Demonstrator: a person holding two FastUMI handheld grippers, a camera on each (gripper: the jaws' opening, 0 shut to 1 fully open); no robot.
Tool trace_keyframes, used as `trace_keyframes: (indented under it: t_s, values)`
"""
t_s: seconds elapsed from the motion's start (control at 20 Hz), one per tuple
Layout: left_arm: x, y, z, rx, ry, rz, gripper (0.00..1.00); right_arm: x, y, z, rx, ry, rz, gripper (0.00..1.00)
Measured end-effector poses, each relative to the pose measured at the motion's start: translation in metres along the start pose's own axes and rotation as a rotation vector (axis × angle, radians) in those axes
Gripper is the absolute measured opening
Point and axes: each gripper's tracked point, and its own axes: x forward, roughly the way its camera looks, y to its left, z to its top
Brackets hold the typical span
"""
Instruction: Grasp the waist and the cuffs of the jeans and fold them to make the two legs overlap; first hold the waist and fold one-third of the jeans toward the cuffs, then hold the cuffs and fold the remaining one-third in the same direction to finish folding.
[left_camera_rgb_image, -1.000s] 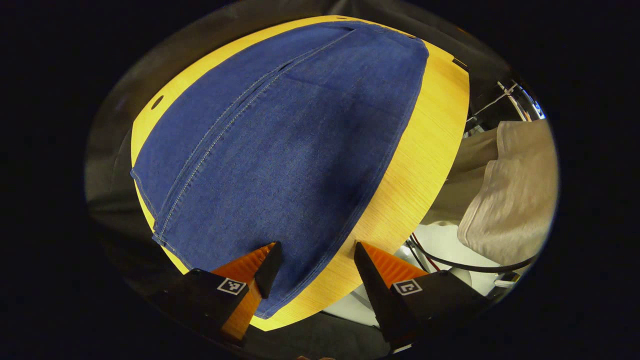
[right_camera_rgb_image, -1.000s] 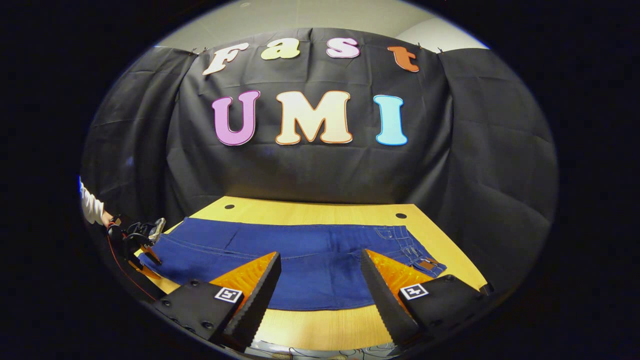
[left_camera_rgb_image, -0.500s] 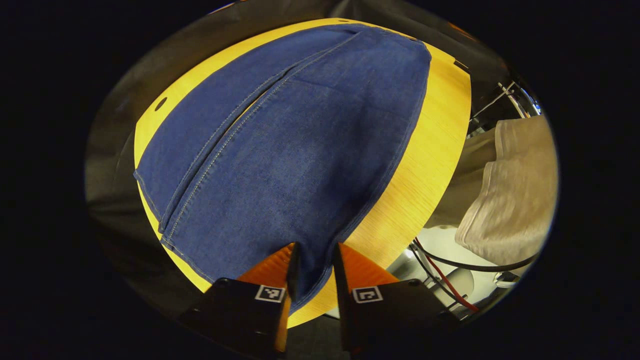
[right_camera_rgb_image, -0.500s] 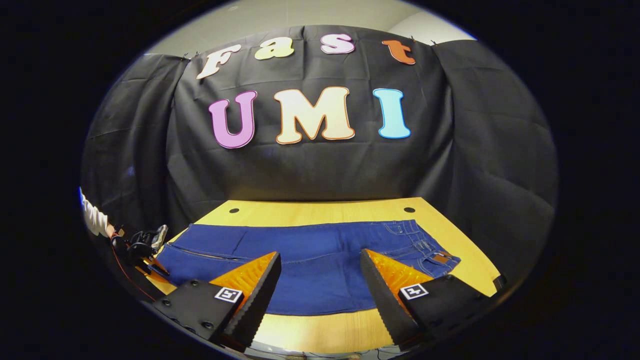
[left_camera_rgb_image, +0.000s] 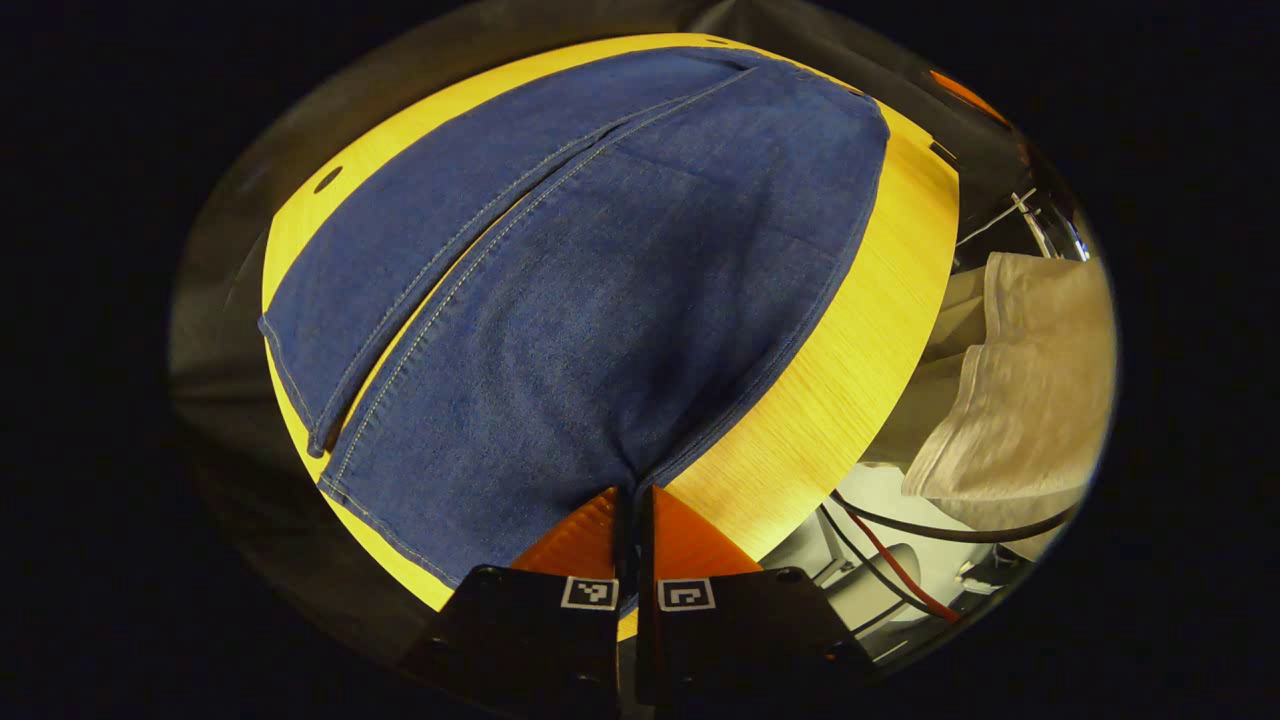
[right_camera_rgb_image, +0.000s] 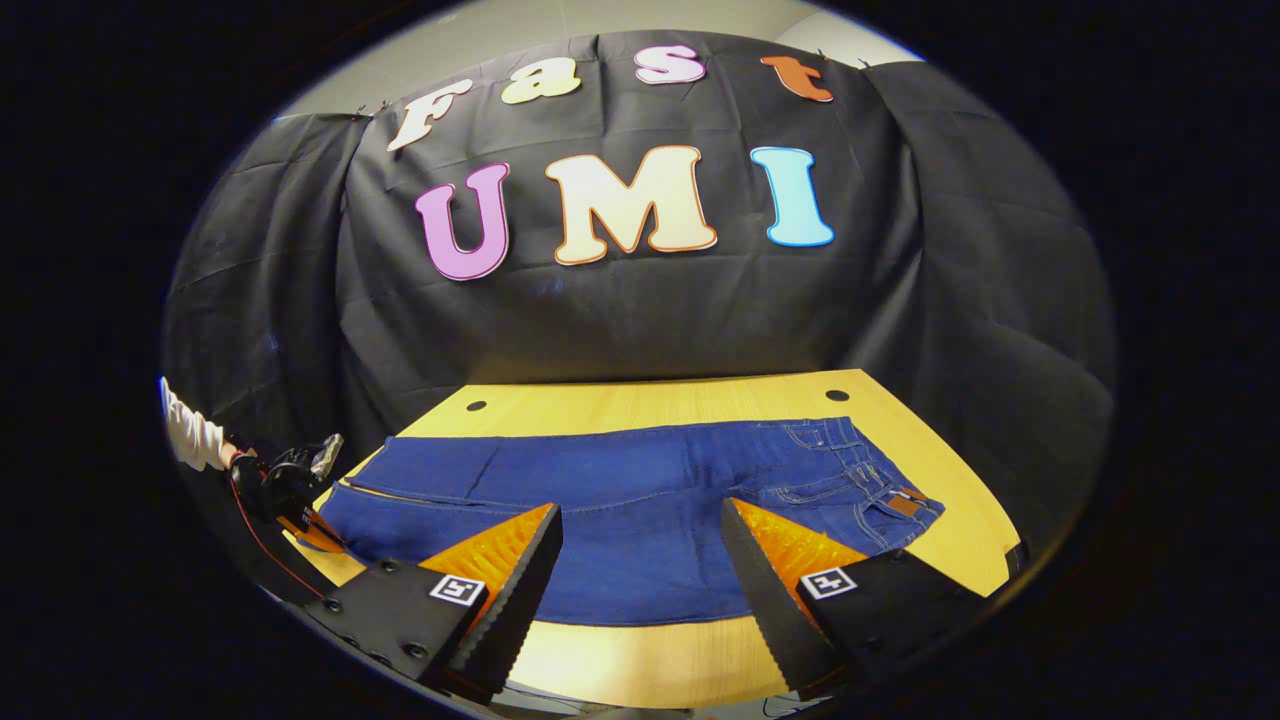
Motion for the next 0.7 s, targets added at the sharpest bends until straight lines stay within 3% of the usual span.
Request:
trace_keyframes:
  t_s: [0.15,0.35,0.7]
  values:
    - [-0.003,-0.003,-0.001,-0.054,0.045,-0.017,0.00,0.018,-0.025,-0.011,-0.036,0.058,0.033,0.98]
    - [0.000,0.000,-0.002,-0.089,0.110,0.007,0.00,0.037,-0.068,-0.045,-0.120,0.225,0.106,0.96]
    - [-0.003,-0.002,-0.004,-0.165,0.152,0.047,0.00,0.053,-0.150,-0.115,-0.406,0.576,0.259,0.96]
